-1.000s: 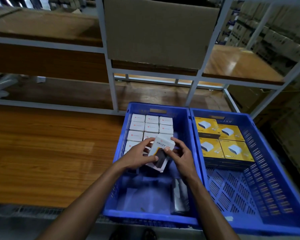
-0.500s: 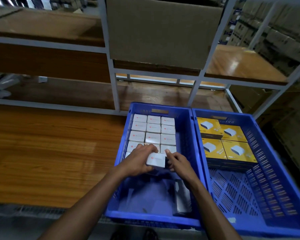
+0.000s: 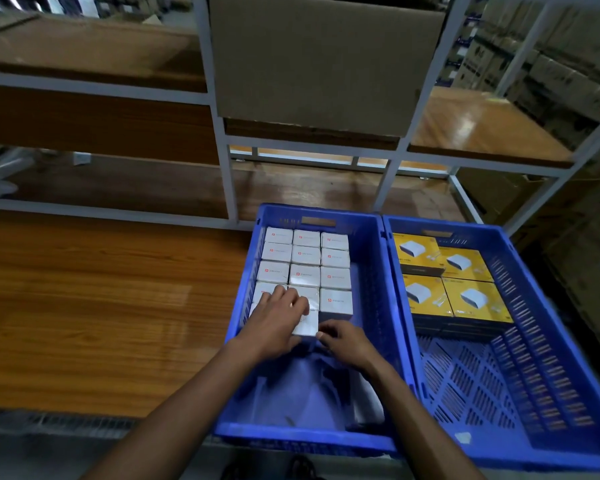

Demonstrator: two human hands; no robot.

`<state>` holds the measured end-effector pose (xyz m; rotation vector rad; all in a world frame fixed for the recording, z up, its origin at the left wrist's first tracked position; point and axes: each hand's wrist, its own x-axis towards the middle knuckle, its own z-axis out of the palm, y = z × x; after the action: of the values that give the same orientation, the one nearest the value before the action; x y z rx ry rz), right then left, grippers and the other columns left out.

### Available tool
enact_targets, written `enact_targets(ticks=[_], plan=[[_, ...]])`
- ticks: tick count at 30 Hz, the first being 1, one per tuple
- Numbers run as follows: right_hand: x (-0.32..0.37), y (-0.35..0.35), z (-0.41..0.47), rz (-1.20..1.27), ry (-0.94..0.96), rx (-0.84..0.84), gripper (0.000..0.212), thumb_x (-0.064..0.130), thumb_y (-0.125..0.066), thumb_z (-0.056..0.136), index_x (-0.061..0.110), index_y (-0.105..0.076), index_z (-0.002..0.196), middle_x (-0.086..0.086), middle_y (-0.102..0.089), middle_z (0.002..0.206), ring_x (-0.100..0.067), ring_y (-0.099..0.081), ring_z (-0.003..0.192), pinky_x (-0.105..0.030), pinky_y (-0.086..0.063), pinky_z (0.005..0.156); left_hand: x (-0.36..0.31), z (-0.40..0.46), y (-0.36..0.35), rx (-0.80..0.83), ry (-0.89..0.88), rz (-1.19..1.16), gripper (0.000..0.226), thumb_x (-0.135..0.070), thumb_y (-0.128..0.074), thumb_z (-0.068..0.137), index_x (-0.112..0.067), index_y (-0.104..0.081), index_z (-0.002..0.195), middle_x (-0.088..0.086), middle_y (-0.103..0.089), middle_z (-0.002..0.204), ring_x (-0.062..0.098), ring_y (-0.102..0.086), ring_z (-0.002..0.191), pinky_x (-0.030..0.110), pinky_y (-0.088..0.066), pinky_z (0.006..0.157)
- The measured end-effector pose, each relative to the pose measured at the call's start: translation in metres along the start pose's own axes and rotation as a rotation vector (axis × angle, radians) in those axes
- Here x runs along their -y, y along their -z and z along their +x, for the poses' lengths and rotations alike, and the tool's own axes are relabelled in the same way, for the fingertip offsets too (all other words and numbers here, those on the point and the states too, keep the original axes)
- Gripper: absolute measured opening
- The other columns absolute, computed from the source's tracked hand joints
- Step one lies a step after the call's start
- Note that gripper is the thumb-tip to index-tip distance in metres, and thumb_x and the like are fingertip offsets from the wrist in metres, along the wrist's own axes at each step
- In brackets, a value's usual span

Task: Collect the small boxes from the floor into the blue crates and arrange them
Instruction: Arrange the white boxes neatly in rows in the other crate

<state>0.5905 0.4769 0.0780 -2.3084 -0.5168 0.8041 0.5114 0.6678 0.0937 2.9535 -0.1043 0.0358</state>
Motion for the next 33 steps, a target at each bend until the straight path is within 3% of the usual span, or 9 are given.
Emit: enact_targets(ticks=[3, 10, 15, 19, 22, 25, 27, 31, 33], plan=[[0.0, 0.001, 0.0, -0.051, 0.008, 0.011, 0.024, 0.03, -0.06, 0.101, 0.021, -0.075, 0.117, 0.001, -0.077, 0.107, -0.016, -0.069, 0.103, -0.036, -0.054, 0.095, -0.005, -0.004, 0.006, 0.011, -0.079, -0.033, 0.02, -0.046, -0.06, 0.092, -0.032, -0.061, 0.105, -0.008, -0.062, 0.104, 0.021, -0.056, 0.1, 0.036, -0.043, 0.079], [0.002, 0.002, 0.0, -0.102, 0.024, -0.013, 0.025, 0.016, -0.052, 0.1, 0.015, -0.076, 0.105, -0.002, -0.076, 0.102, -0.02, -0.068, 0.097, -0.035, -0.053, 0.089, -0.011, -0.008, 0.009, 0.078, -0.092, 0.056, 0.034, -0.049, -0.044, 0.09, -0.026, -0.069, 0.096, 0.0, -0.071, 0.087, 0.029, -0.065, 0.084, 0.034, -0.042, 0.063], [0.001, 0.016, -0.005, 0.132, -0.064, -0.255, 0.034, 0.005, -0.046, 0.101, 0.017, -0.077, 0.11, 0.002, -0.077, 0.11, -0.013, -0.069, 0.107, -0.027, -0.053, 0.095, -0.028, -0.008, 0.015, 0.184, -0.142, -0.051, 0.029, -0.046, -0.049, 0.086, -0.026, -0.069, 0.094, -0.001, -0.071, 0.081, 0.027, -0.064, 0.079, 0.037, -0.053, 0.065], [-0.002, 0.026, -0.008, 0.204, -0.061, -0.276, 0.034, 0.008, -0.045, 0.105, 0.016, -0.077, 0.114, 0.003, -0.074, 0.115, -0.012, -0.065, 0.109, -0.027, -0.049, 0.097, -0.052, 0.004, 0.004, 0.407, -0.192, -0.171, 0.029, -0.047, -0.061, 0.089, -0.031, -0.068, 0.112, -0.007, -0.075, 0.104, 0.023, -0.066, 0.097, 0.039, -0.056, 0.078], [-0.008, 0.033, -0.007, 0.28, -0.071, -0.229, 0.033, 0.013, -0.044, 0.108, 0.015, -0.074, 0.121, 0.002, -0.071, 0.123, -0.014, -0.062, 0.116, -0.026, -0.046, 0.101, -0.071, 0.016, -0.017, 0.499, -0.243, -0.2, 0.048, -0.054, -0.063, 0.092, -0.023, -0.057, 0.129, 0.006, -0.067, 0.125, 0.032, -0.064, 0.108, 0.047, -0.057, 0.088], [-0.017, 0.035, -0.012, 0.328, -0.089, -0.184, 0.036, 0.026, -0.041, 0.11, 0.011, -0.072, 0.12, -0.007, -0.072, 0.126, -0.024, -0.064, 0.121, -0.044, -0.048, 0.109, -0.088, 0.03, -0.029, 0.539, -0.22, -0.192, 0.065, -0.056, -0.063, 0.095, -0.021, -0.043, 0.146, 0.014, -0.052, 0.141, 0.037, -0.062, 0.11, 0.051, -0.055, 0.091], [-0.02, 0.033, -0.015, 0.4, -0.105, -0.172, 0.043, 0.037, -0.04, 0.11, 0.003, -0.066, 0.118, -0.018, -0.069, 0.124, -0.033, -0.063, 0.12, -0.052, -0.049, 0.107, -0.095, 0.038, -0.033, 0.535, -0.166, -0.185, 0.06, -0.054, -0.063, 0.094, -0.021, -0.049, 0.143, 0.018, -0.049, 0.143, 0.04, -0.064, 0.104, 0.051, -0.057, 0.087], [-0.015, 0.031, -0.015, 0.576, -0.191, -0.121, 0.054, 0.064, -0.038, 0.103, 0.025, -0.061, 0.131, -0.001, -0.064, 0.137, -0.017, -0.058, 0.121, -0.041, -0.044, 0.104, -0.096, 0.048, -0.045, 0.612, -0.095, -0.23, 0.073, -0.061, -0.063, 0.089, -0.026, -0.041, 0.149, 0.021, -0.033, 0.156, 0.042, -0.064, 0.106, 0.055, -0.058, 0.09], [-0.01, 0.033, -0.015, 0.595, -0.21, -0.104, 0.063, 0.066, -0.033, 0.105, 0.023, -0.054, 0.145, 0.002, -0.06, 0.143, -0.013, -0.052, 0.123, -0.038, -0.038, 0.102, -0.095, 0.052, -0.054, 0.673, -0.121, -0.174, 0.087, -0.075, -0.061, 0.083, -0.027, -0.039, 0.152, 0.02, -0.031, 0.158, 0.044, -0.06, 0.116, 0.055, -0.055, 0.095]])
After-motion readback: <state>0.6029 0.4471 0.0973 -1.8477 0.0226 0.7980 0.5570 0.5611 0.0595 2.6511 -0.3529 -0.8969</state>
